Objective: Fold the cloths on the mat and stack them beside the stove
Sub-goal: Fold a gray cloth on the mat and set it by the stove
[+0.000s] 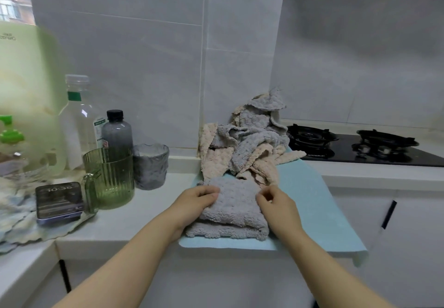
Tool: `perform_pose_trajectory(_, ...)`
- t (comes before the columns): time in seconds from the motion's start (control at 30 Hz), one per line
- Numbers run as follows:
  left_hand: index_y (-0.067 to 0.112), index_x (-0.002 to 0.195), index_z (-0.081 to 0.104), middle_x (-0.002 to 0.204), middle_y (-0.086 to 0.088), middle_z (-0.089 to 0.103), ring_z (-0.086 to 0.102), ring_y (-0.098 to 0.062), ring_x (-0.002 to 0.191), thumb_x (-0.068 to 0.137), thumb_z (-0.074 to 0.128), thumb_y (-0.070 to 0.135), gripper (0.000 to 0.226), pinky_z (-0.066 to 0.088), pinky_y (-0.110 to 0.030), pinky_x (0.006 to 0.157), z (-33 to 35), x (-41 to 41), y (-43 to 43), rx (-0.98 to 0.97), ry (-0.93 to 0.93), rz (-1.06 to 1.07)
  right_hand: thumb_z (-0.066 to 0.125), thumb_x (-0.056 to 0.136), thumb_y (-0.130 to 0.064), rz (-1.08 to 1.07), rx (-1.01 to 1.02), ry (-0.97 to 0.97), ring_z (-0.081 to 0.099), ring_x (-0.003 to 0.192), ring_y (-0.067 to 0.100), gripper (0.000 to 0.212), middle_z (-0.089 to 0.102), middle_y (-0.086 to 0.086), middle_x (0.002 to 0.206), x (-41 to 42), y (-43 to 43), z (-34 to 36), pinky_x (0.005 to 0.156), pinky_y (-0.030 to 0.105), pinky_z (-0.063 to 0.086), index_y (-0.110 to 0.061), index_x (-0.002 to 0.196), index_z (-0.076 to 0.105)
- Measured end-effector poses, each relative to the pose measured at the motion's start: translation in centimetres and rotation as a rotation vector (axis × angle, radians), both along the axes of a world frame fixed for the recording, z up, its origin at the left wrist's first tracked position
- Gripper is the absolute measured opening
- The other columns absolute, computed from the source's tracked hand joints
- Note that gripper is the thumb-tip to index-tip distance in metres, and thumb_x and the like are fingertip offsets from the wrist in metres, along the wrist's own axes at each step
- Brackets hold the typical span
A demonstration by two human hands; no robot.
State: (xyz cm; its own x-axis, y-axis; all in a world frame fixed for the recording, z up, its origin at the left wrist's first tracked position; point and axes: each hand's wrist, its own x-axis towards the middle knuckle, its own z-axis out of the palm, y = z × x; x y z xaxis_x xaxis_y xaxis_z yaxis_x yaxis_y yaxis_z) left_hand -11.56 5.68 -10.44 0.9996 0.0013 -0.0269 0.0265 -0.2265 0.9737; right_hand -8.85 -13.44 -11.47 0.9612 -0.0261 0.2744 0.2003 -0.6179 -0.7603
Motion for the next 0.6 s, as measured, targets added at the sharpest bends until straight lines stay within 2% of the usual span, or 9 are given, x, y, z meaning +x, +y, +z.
perform_pose_trajectory(0.07,0.017,0.111,0.063,0.122,-0.006,0.060,0.055,-0.015,0.105,0.092,0.056,0.013,0.021,0.039,-0.021,0.091,-0.1,-0.4,0.2,0.009,-0.042,0.060,0.051,0.090,-0.034,0.042,-0.056,-0.035,0.058,0.081,0.016,0.013,0.061,-0.006,0.089,0.0,0.1,-0.3,0.073,0.036,0.047,-0.022,0.089,0.057)
perform_pose_trajectory(0.13,0.017,0.117,0.061,0.127,-0.007,0.057,0.056,-0.020,0.109,0.091,0.059,0.014,0.027,0.038,-0.020,0.089,-0.3,-0.6,0.4,0.148,-0.067,0.093,0.051,0.089,-0.041,0.078,-0.068,-0.028,0.057,0.088,0.013,0.018,0.059,-0.009,0.099,0.1,0.0,-0.3,0.074,0.033,0.046,-0.027,0.099,0.056)
perform_pose_trajectory(0.27,0.017,0.127,0.055,0.123,-0.002,0.056,0.057,-0.012,0.088,0.088,0.062,0.022,0.039,0.039,-0.022,0.083,-0.2,-0.8,0.4,0.413,-0.036,0.125,0.054,0.088,-0.043,0.124,-0.085,0.025,0.055,0.102,0.014,0.034,0.056,-0.006,0.114,0.4,-0.3,-0.3,0.083,0.031,0.044,-0.028,0.118,0.054)
perform_pose_trajectory(0.33,0.019,0.125,0.054,0.126,-0.005,0.051,0.053,-0.019,0.104,0.086,0.063,0.026,0.040,0.042,-0.028,0.092,0.3,-0.7,0.5,0.531,-0.049,0.209,0.056,0.088,-0.039,0.124,-0.017,0.026,0.052,0.113,0.015,0.039,0.055,-0.004,0.125,0.4,-0.3,0.0,0.093,0.033,0.043,-0.025,0.124,0.053)
perform_pose_trajectory(0.4,0.022,0.128,0.050,0.135,-0.005,0.039,0.036,-0.023,0.126,0.088,0.057,0.028,0.041,0.032,-0.031,0.104,1.0,-0.5,0.4,0.679,-0.199,0.297,0.053,0.091,-0.032,0.084,0.019,-0.050,0.047,0.123,0.017,0.042,0.051,-0.001,0.135,0.4,0.2,0.8,0.103,0.038,0.039,-0.023,0.132,0.049)
perform_pose_trajectory(0.47,0.022,0.136,0.042,0.146,-0.001,0.029,0.022,-0.018,0.138,0.092,0.041,0.035,0.047,0.021,-0.030,0.111,1.4,0.1,-0.2,0.809,-0.390,0.213,0.046,0.094,-0.029,0.123,-0.132,-0.123,0.040,0.129,0.019,0.043,0.046,-0.004,0.140,0.3,1.1,1.6,0.106,0.040,0.034,-0.024,0.137,0.043)
perform_pose_trajectory(0.5,0.022,0.140,0.036,0.152,0.000,0.023,0.016,-0.016,0.141,0.091,0.033,0.039,0.053,0.018,-0.031,0.114,1.2,0.4,-0.6,0.889,-0.416,0.123,0.044,0.095,-0.030,0.176,-0.245,-0.120,0.038,0.130,0.019,0.043,0.044,-0.004,0.142,0.2,1.7,1.7,0.106,0.039,0.033,-0.023,0.137,0.041)
perform_pose_trajectory(0.53,0.023,0.144,0.030,0.155,0.002,0.017,0.011,-0.015,0.144,0.092,0.027,0.040,0.055,0.015,-0.034,0.116,0.7,0.7,-1.0,0.954,-0.368,0.046,0.042,0.095,-0.031,0.223,-0.358,-0.091,0.036,0.131,0.020,0.043,0.042,-0.004,0.142,0.2,2.2,1.6,0.105,0.039,0.032,-0.021,0.137,0.040)
perform_pose_trajectory(0.6,0.027,0.148,0.018,0.158,0.004,0.008,0.005,-0.014,0.145,0.099,0.024,0.037,0.051,0.010,-0.040,0.117,-0.6,1.0,-1.3,1.037,-0.160,-0.027,0.037,0.096,-0.037,0.263,-0.510,0.012,0.029,0.135,0.020,0.044,0.036,-0.003,0.145,0.2,2.8,0.6,0.105,0.040,0.029,-0.020,0.137,0.036)
